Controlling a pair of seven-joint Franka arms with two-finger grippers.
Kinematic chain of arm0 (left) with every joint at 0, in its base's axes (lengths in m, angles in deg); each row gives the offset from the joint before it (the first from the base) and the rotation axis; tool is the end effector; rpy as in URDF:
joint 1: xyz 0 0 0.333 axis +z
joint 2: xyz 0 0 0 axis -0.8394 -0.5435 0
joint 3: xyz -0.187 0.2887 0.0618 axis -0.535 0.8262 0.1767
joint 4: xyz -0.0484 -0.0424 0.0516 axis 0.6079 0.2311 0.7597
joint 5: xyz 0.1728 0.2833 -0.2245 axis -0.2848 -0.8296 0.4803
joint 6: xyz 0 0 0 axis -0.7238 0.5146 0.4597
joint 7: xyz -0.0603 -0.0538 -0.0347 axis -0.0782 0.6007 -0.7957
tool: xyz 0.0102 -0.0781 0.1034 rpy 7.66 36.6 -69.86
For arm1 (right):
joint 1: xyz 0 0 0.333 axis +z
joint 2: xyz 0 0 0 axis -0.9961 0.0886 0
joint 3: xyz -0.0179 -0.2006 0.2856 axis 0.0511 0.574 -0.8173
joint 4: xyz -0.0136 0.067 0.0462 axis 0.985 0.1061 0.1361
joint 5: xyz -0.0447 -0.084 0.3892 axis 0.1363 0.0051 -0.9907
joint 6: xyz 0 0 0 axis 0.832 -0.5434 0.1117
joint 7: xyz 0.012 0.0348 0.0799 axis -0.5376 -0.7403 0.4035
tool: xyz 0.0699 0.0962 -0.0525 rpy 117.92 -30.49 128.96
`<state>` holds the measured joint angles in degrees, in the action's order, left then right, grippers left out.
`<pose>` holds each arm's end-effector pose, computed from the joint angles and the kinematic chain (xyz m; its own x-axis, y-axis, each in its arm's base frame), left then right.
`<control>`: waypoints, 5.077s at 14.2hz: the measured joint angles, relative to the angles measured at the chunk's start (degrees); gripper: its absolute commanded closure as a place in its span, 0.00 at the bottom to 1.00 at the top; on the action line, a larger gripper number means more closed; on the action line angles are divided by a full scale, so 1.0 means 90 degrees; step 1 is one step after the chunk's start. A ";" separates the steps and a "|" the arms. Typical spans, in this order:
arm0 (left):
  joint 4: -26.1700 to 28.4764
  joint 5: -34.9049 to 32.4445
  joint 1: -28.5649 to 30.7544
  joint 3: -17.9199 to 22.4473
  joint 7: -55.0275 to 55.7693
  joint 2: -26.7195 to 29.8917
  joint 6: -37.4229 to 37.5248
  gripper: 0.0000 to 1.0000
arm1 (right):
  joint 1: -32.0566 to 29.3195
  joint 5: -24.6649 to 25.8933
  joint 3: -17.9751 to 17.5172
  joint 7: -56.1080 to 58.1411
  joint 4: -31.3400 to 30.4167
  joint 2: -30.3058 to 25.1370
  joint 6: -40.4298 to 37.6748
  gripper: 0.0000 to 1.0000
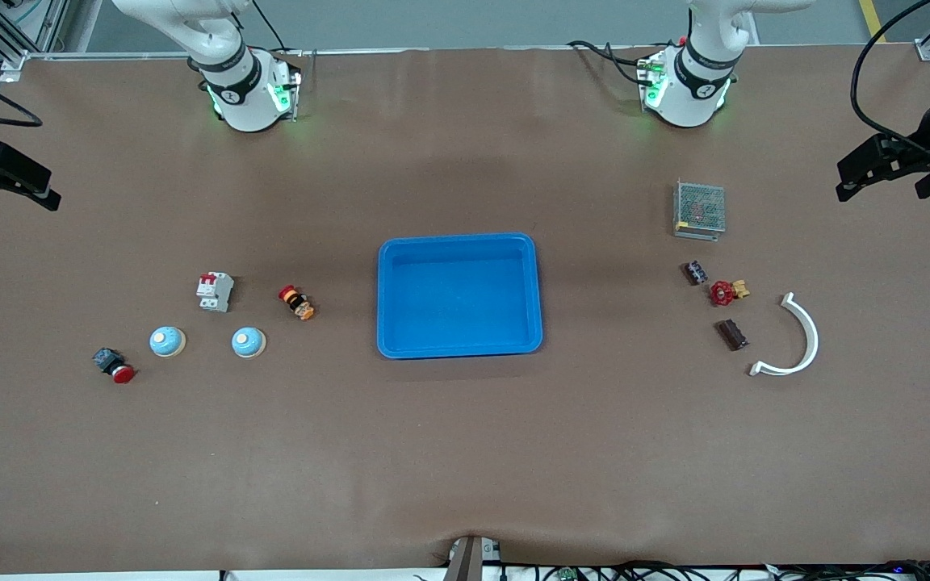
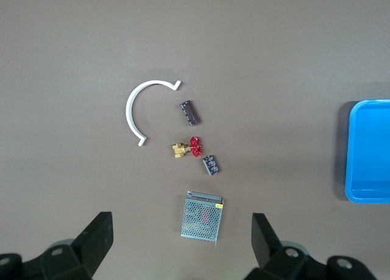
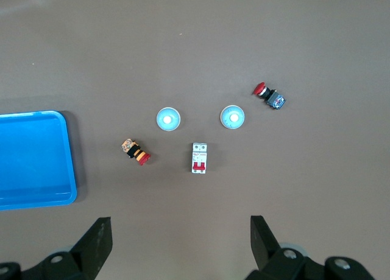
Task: Place electrolytic capacitor and blue bell in tray
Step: 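Reach the right gripper to a blue bell while the left reaches a capacitor, then carry the bell with the right gripper while the left carries the capacitor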
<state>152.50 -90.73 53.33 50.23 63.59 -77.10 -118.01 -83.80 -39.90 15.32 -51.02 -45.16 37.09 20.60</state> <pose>0.5406 -0.0328 0.6642 0.9999 0.0022 0.0155 0.0028 -0.9992 -0.0400 0.5590 -0.0027 0.6858 0.9993 -0.0372 0.0013 -0.0372 -0.9992 -0.0145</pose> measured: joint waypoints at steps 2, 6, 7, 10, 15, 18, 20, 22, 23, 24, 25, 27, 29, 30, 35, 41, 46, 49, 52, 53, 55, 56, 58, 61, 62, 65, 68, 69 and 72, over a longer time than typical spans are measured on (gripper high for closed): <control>0.0000 0.0000 0.0000 0.0000 0.0000 0.0000 0.0000 0.00 | 0.0000 0.0000 0.0000 0.0000 -0.0004 0.0000 0.0000 0.00; -0.0001 0.0000 0.0000 -0.0001 0.0000 0.0000 0.0000 0.00 | 0.0000 -0.0004 0.0000 -0.0002 -0.0180 0.0006 0.0068 0.00; -0.0003 0.0000 -0.0002 -0.0001 0.0000 0.0000 0.0000 0.00 | -0.0002 -0.0004 0.0001 -0.0004 -0.0345 0.0008 0.0197 0.00; -0.0004 0.0000 -0.0003 -0.0002 0.0000 -0.0003 0.0020 0.00 | -0.0075 -0.0005 0.0022 -0.0007 -0.1492 -0.0060 0.1376 0.00; -0.0002 0.0000 -0.0010 -0.0004 -0.0004 -0.0012 0.0080 0.00 | -0.0281 -0.0007 0.0045 -0.0007 -0.3064 -0.0171 0.2585 0.00; 0.0007 0.0000 -0.0066 -0.0017 -0.0005 -0.0045 0.0086 0.00 | -0.0284 -0.0010 0.0041 -0.0023 -0.3861 -0.0208 0.3640 0.00; 0.0060 0.0000 -0.0079 -0.0031 -0.0005 -0.0086 0.0140 0.00 | -0.0274 -0.0014 0.0019 -0.0214 -0.4452 -0.0178 0.4471 0.00; 0.0307 0.0001 -0.0078 -0.0033 0.0002 -0.0126 0.0170 0.00 | -0.0174 -0.0014 -0.0023 -0.0521 -0.4763 -0.0024 0.4917 0.00; 0.0490 0.0001 -0.0073 -0.0032 0.0009 -0.0158 0.0122 0.00 | -0.0094 -0.0014 -0.0039 -0.0670 -0.4808 0.0112 0.5106 0.00; 0.0707 0.0001 -0.0066 -0.0032 0.0012 -0.0194 -0.0019 0.00 | -0.0012 -0.0014 -0.0048 -0.0797 -0.4825 0.0271 0.5317 0.00; 0.0956 0.0001 -0.0063 -0.0030 0.0016 -0.0228 -0.0224 0.00 | 0.0055 -0.0014 -0.0049 -0.0876 -0.4828 0.0447 0.5522 0.00; 0.1549 0.0001 -0.0066 -0.0031 0.0060 -0.0280 -0.0741 0.00 | 0.0137 -0.0014 -0.0049 -0.0991 -0.4836 0.0824 0.5978 0.00; 0.2290 0.0007 -0.0070 -0.0042 0.0241 -0.0317 -0.1528 0.00 | 0.0291 -0.0014 -0.0051 -0.1225 -0.4843 0.1264 0.6493 0.00; 0.2721 0.0010 -0.0070 -0.0085 0.0399 -0.0334 -0.2003 0.00 | 0.0389 -0.0014 -0.0052 -0.1395 -0.4843 0.1492 0.6782 0.00; 0.4674 0.0012 -0.0084 -0.0426 0.1202 -0.0491 -0.4282 0.00 | 0.0605 -0.0014 -0.0050 -0.1725 -0.4825 0.2210 0.7568 0.00; 0.5401 0.0016 0.0085 -0.0430 0.1571 -0.1114 -0.5440 0.08 | 0.0620 -0.0014 -0.0051 -0.1809 -0.4684 0.2756 0.7986 0.00; 0.5410 0.0017 0.0224 -0.0436 0.2588 -0.1664 -0.5924 0.17 | 0.0738 -0.0014 -0.0051 -0.1952 -0.4465 0.3047 0.8067 1.00; 0.5404 0.0017 0.0226 -0.0436 0.2706 -0.1934 -0.6114 0.23 | 0.0739 -0.0016 -0.0051 -0.2098 -0.4411 0.3032 0.8043 1.00; 0.5392 0.0017 0.0228 -0.0434 0.2721 -0.2002 -0.6117 0.32 | 0.0847 -0.0016 -0.0063 -0.2459 -0.4389 0.3033 0.7993 1.00; 0.5388 0.0017 0.0230 -0.0432 0.2722 -0.2030 -0.6117 0.39 | 0.0899 -0.0016 -0.0069 -0.2679 -0.4337 0.3020 0.7847 1.00; 0.5365 0.0017 0.0239 -0.0431 0.2724 -0.2083 -0.6118 0.50 | 0.1067 -0.0017 -0.0098 -0.3312 -0.4012 0.2936 0.7071 1.00; 0.5354 0.0018 0.0242 -0.0431 0.2724 -0.2107 -0.6118 0.58 | 0.1233 -0.0018 -0.0116 -0.3790 -0.3761 0.2863 0.6583 1.00; 0.5343 0.0018 0.0242 -0.0432 0.2726 -0.2139 -0.6119 0.76 | 0.1737 -0.0020 -0.0142 -0.4904 -0.3293 0.2721 0.5911 1.00; 0.5297 0.0018 0.0241 -0.0432 0.2726 -0.2169 -0.6119 1.00 | 0.2537 -0.0025 -0.0161 -0.6433 -0.3057 0.2652 0.5804 1.00; 0.5261 0.0018 0.0242 -0.0432 0.2726 -0.2186 -0.6119 1.00 | 0.2764 -0.0026 -0.0162 -0.6901 -0.3059 0.2661 0.5824 1.00; 0.5075 0.0018 0.0241 -0.0432 0.2726 -0.2219 -0.6097 1.00 | 0.3426 -0.0026 -0.0164 -0.8254 -0.3062 0.2688 0.5867 1.00; 0.4672 0.0018 0.0226 -0.0454 0.2726 -0.2191 -0.5590 1.00 | 0.4039 -0.0026 -0.0165 -0.9224 -0.3069 0.2695 0.5874 1.00; 0.4494 0.0018 0.0217 -0.0480 0.2733 -0.2147 -0.5290 1.00 | 0.4223 -0.0026 -0.0163 -0.9454 -0.3079 0.2702 0.5874 1.00; 0.4086 0.0018 0.0193 -0.0703 0.3032 -0.1995 -0.4630 1.00 | 0.4573 -0.0026 -0.0156 -0.9849 -0.3217 0.2730 0.6059 1.00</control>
<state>189.27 -90.57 55.07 43.91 90.88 -95.05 -159.69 -42.65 -40.13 13.92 -139.67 -74.11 61.66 75.13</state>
